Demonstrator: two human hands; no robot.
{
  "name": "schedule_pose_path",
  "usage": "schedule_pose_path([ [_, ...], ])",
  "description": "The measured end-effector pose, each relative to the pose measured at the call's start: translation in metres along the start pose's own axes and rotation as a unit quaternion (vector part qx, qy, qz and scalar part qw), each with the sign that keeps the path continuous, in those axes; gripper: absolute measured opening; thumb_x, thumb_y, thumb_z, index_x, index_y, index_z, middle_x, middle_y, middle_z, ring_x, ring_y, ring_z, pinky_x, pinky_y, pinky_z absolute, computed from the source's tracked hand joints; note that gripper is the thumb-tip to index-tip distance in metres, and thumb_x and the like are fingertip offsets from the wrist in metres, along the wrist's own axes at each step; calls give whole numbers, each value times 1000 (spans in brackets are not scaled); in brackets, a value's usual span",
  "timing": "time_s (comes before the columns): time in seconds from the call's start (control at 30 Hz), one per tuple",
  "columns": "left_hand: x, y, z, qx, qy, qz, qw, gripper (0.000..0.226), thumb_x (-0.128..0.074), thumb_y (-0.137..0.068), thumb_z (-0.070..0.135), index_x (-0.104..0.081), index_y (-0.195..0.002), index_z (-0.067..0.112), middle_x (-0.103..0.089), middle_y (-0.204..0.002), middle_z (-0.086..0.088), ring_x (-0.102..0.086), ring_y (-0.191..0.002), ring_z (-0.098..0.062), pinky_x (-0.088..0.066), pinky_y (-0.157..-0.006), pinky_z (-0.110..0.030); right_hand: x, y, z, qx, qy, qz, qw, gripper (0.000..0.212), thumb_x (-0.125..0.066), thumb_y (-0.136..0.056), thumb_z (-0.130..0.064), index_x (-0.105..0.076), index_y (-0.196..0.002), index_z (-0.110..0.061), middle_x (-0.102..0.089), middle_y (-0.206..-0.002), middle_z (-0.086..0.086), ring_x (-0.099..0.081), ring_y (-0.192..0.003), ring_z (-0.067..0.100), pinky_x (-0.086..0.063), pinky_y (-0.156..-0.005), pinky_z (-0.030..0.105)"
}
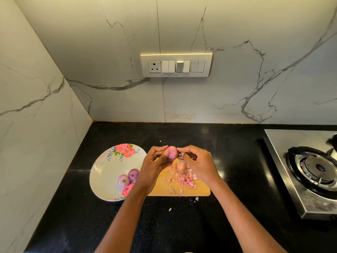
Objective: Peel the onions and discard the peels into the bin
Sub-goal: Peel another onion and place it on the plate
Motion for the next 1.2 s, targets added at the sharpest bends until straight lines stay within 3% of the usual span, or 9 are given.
schedule_pose_path([
  [0.17,-3,0,5,-16,-14,3,1000,43,-68,-85,32,-61,-123,14,-72,-119,-6,-71,-109,-22,-58,-91,-31,-7,0,-6,3,-8,-15,1000,32,-75,-92,-24,-70,-123,-26,-72,-113,-17,-68,-103,-4,-55,-88,15],
  [0.37,-1,2,5,-18,-16,2,1000,42,-69,-84,31,-62,-122,14,-74,-114,-1,-71,-108,-21,-59,-87,-29,-6,-2,-4,24,13,-4,1000,29,-76,-91,-17,-74,-120,-20,-74,-108,-15,-68,-100,-2,-55,-86,15],
  [0.77,1,3,0,8,21,-5,1000,42,-66,-87,25,-60,-126,11,-72,-121,-10,-71,-110,-25,-59,-91,-32,-1,1,-1,26,34,0,999,24,-67,-96,-11,-75,-116,-22,-74,-105,-16,-68,-99,-3,-55,-84,14],
  [0.93,-2,3,3,-10,-5,11,1000,43,-69,-84,32,-62,-121,14,-73,-117,-7,-71,-109,-24,-58,-92,-34,-7,1,-5,5,-25,-23,999,28,-77,-91,-25,-72,-118,-22,-74,-108,-13,-69,-102,-1,-57,-87,18],
  [1.2,-1,3,3,-1,20,11,1000,43,-67,-85,27,-60,-124,11,-73,-118,-7,-71,-108,-25,-59,-91,-33,-3,2,-3,10,-25,40,999,20,-78,-89,-21,-73,-106,-30,-74,-95,-18,-69,-96,0,-53,-82,13],
])
Point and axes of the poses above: each hand's wrist, its own y-axis away from the middle knuckle, its own x-axis out of the back of the hand, z = x × y, the point moved 5 cm from there along -y, towards the middle knuckle
